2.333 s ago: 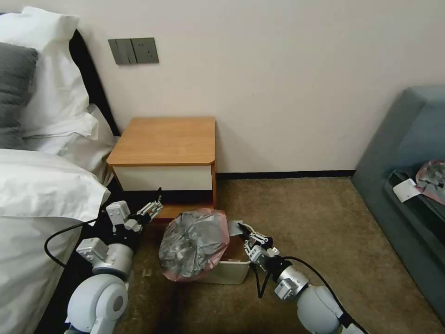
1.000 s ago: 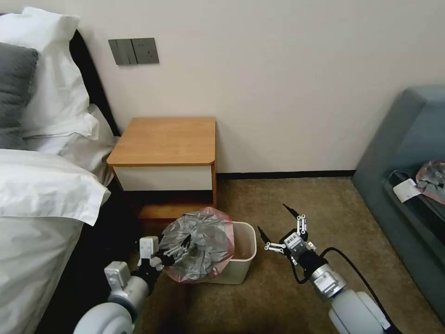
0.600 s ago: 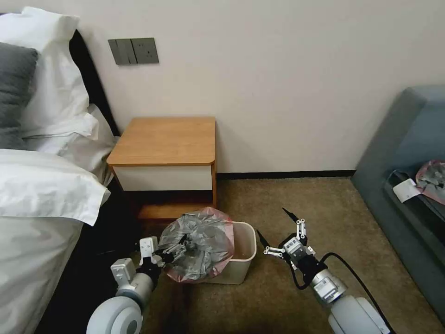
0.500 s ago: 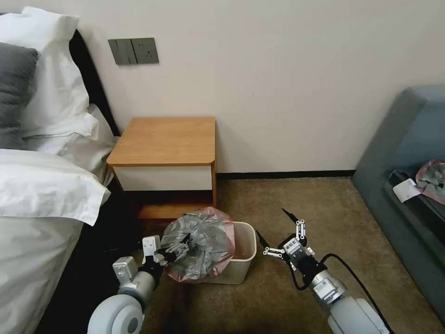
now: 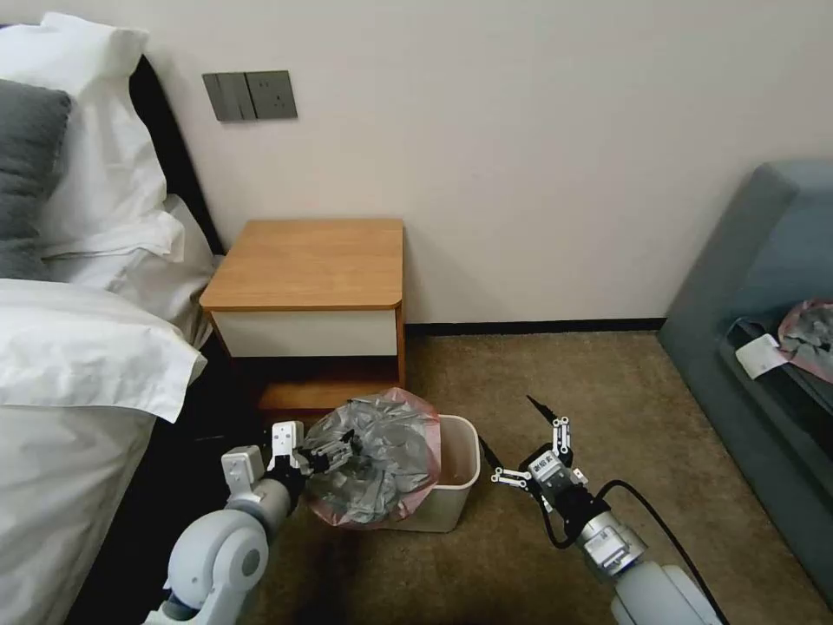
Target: Pick up the garbage bag from the table and place it over the trash can.
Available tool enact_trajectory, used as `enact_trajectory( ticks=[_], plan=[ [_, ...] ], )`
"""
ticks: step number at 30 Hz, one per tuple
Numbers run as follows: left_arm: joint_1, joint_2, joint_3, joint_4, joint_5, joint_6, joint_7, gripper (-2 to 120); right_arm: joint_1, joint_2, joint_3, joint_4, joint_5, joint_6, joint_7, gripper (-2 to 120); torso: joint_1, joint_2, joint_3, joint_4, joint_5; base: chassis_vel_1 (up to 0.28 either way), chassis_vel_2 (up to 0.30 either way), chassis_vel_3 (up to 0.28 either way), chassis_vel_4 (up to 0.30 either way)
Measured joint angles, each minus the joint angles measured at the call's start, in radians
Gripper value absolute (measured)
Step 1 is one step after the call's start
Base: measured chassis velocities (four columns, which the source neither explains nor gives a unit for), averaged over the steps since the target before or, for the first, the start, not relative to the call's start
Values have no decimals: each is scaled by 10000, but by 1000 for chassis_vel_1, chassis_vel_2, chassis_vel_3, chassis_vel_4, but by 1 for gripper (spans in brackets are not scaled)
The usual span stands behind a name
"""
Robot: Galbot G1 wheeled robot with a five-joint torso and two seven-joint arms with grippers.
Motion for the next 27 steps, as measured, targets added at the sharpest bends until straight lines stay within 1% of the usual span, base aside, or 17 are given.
enact_trajectory(
  ticks=[2,4,11,13,15,17,18,20,21,23,25,26,27],
  plan=[
    [192,19,-52,-343,139,110,2,96,-5,-1,29,-34,0,2,19,100,0,0,-1,2,2,0,0,0,0],
    [234,24,-136,-573,254,406,4,96,0,-6,42,-81,1,14,27,100,0,0,0,2,3,0,0,0,0],
    [48,0,-181,-540,579,874,-9,93,39,57,3,-131,-29,49,30,100,0,0,0,1,1,0,0,0,0],
    [25,-40,-188,-723,634,1187,140,91,29,72,-2,-134,-47,55,31,100,0,0,0,2,1,0,0,0,0],
    [12,-61,-195,-867,663,1251,374,90,18,71,18,-153,-52,72,42,100,0,0,0,1,2,0,0,0,0],
    [-1,-63,-194,-873,712,1284,480,89,12,69,28,-157,-52,80,61,100,0,0,0,1,3,0,0,0,0],
    [-31,-65,-183,-847,788,1296,614,89,-1,69,39,-158,-60,90,88,100,0,0,-1,2,1,0,0,0,0],
    [-98,-65,-168,-731,839,1296,684,85,-24,83,43,-158,-77,107,99,100,0,0,0,2,2,0,0,0,0],
    [-98,-65,-168,-731,839,1296,684,85,-24,83,43,-158,-77,107,99,100,0,0,0,2,2,0,0,0,0],
    [-292,-71,-151,-389,880,1297,740,83,-71,144,46,-159,-128,157,103,100,0,0,-1,1,2,0,0,0,0],
    [-473,-61,-139,2,879,1295,925,83,-122,194,46,-186,-195,213,105,100,-1,0,0,1,1,0,0,0,0],
    [-473,-61,-139,2,879,1295,925,83,-122,194,46,-186,-195,213,105,100,-1,0,0,1,1,0,0,0,0],
    [-562,-42,-127,196,836,1295,1056,81,-149,214,45,-199,-230,245,107,100,0,0,0,1,1,0,0,0,0]
  ],
)
